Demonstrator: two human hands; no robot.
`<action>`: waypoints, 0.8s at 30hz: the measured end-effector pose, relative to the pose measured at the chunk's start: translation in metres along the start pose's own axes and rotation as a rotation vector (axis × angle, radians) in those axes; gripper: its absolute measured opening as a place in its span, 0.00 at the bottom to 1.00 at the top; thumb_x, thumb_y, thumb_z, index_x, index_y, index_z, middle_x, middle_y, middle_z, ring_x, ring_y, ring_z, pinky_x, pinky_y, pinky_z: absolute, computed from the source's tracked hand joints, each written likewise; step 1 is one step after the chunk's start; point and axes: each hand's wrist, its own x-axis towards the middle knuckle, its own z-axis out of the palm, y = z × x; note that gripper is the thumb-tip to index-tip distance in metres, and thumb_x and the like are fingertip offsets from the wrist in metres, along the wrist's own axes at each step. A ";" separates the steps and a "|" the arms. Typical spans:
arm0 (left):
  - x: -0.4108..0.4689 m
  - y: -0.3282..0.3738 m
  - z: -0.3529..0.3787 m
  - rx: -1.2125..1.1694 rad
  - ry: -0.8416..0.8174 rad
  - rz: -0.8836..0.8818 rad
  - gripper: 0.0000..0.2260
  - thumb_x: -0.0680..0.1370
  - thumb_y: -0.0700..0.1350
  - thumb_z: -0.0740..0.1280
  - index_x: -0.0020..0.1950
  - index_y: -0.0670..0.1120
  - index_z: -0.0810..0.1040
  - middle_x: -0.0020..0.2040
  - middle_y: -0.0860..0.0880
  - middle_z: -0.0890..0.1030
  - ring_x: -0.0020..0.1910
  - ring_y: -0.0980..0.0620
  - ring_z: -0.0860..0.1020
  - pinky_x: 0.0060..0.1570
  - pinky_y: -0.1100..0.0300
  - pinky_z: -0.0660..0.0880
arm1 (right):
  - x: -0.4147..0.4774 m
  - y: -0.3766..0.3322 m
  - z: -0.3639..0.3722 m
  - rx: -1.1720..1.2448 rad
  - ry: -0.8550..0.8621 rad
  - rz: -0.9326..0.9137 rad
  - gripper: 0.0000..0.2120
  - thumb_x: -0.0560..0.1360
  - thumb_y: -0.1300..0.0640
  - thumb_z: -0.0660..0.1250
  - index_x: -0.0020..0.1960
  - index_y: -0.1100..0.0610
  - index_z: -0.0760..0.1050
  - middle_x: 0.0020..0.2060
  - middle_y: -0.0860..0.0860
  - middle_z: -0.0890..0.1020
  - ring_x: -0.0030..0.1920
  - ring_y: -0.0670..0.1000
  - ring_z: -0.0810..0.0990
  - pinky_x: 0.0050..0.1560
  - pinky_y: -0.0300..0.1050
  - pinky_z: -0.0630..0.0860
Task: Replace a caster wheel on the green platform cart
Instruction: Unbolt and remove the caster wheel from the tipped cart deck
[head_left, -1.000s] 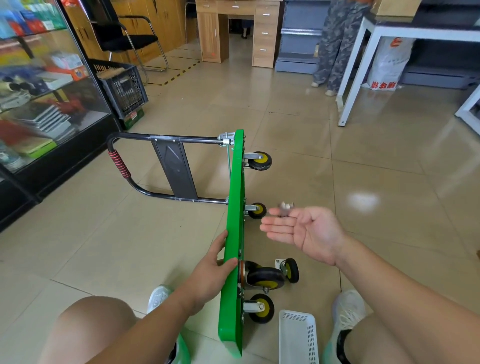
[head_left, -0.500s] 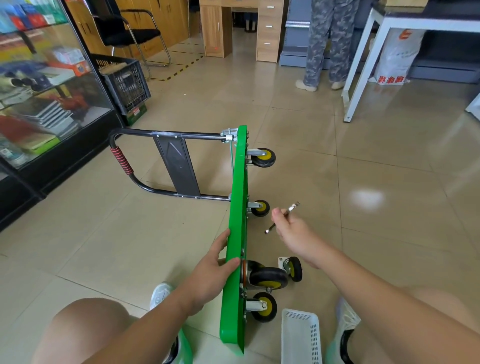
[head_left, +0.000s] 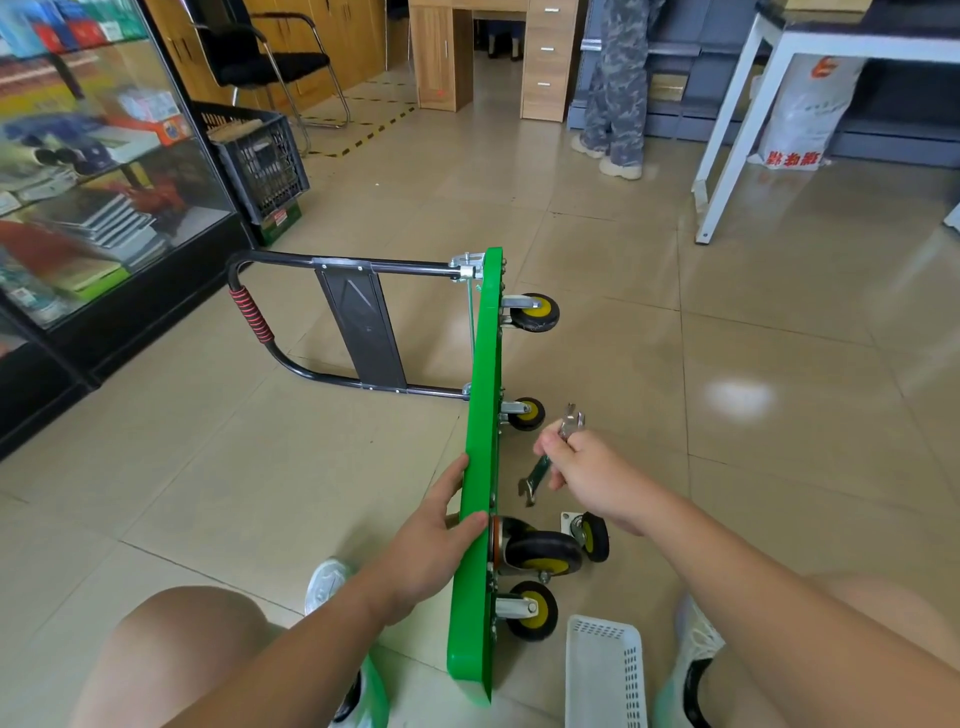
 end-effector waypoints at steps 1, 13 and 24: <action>0.000 0.000 0.000 0.005 0.000 0.001 0.31 0.86 0.47 0.63 0.80 0.69 0.53 0.62 0.74 0.73 0.58 0.55 0.84 0.60 0.49 0.81 | 0.000 0.000 -0.001 0.024 -0.012 -0.007 0.17 0.86 0.47 0.51 0.56 0.55 0.75 0.40 0.50 0.78 0.48 0.51 0.81 0.63 0.53 0.74; 0.000 0.003 0.001 0.002 0.006 -0.007 0.31 0.86 0.46 0.63 0.81 0.68 0.53 0.63 0.73 0.72 0.57 0.55 0.84 0.59 0.47 0.81 | -0.001 -0.014 0.003 0.024 0.078 -0.243 0.07 0.82 0.52 0.66 0.48 0.42 0.78 0.43 0.46 0.85 0.46 0.42 0.83 0.51 0.36 0.77; 0.001 0.001 -0.002 0.006 -0.004 -0.011 0.30 0.86 0.45 0.63 0.81 0.67 0.54 0.53 0.71 0.82 0.56 0.51 0.85 0.59 0.45 0.81 | 0.014 -0.030 0.009 -0.079 -0.031 -0.252 0.04 0.82 0.49 0.65 0.53 0.45 0.79 0.43 0.47 0.84 0.46 0.43 0.82 0.49 0.36 0.75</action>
